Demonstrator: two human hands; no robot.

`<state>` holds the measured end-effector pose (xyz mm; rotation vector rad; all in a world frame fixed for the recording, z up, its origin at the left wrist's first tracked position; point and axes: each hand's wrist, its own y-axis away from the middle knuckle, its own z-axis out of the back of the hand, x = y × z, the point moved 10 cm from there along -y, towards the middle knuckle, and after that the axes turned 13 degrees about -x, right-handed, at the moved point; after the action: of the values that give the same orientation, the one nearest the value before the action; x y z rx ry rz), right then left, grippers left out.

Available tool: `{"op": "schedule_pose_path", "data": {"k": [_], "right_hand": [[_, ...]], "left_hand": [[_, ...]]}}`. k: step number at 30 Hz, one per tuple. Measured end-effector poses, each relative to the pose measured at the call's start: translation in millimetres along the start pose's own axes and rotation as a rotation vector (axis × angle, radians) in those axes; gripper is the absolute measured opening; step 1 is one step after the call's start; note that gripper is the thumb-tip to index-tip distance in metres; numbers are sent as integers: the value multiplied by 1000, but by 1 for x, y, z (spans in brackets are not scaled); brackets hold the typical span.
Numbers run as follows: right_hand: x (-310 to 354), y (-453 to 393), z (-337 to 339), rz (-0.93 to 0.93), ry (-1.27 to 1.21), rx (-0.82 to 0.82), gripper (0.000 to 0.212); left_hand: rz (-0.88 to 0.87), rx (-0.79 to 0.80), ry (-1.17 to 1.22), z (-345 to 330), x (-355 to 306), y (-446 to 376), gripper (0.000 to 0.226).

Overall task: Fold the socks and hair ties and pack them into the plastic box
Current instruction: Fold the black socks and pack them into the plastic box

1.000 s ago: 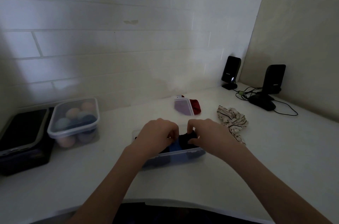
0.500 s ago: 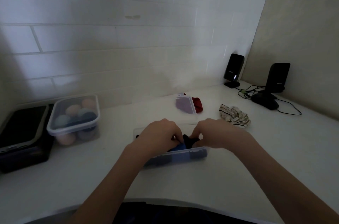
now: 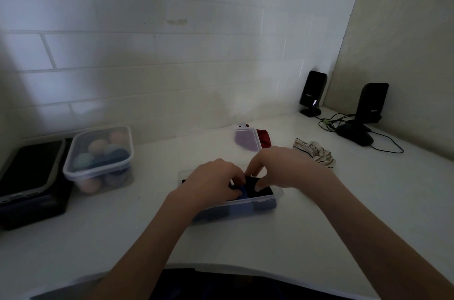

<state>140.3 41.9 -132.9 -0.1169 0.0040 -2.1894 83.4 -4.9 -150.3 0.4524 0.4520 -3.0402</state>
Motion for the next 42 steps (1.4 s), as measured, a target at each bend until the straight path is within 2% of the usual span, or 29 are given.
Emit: {"op": "schedule_pose_path", "data": {"k": [3, 11, 15, 20, 25, 30, 35, 39, 42], "right_hand": [[10, 3, -10, 51, 122, 38, 30], [14, -3, -20, 42, 361, 2, 26], [13, 1, -17, 54, 294, 55, 26], [10, 0, 1, 12, 208, -127, 27], [4, 2, 12, -29, 110, -227, 19], [-14, 9, 34, -100, -66, -362, 15], [-38, 18, 35, -176, -231, -452, 13], [-72, 25, 40, -257, -382, -629, 19], [-103, 25, 30, -347, -468, -677, 33]], "left_hand": [[7, 14, -4, -1, 0, 1, 22], [24, -4, 1, 1, 2, 3, 22], [6, -18, -24, 5, 3, 4, 20], [-21, -85, 18, 18, 2, 4, 16], [-12, -293, 218, 42, 14, 10, 13], [96, -686, 454, 71, 51, 31, 12], [248, -1002, 503, 80, 88, 60, 14], [413, -1094, 645, 68, 126, 73, 11], [563, -1031, 734, 49, 150, 70, 11]]}}
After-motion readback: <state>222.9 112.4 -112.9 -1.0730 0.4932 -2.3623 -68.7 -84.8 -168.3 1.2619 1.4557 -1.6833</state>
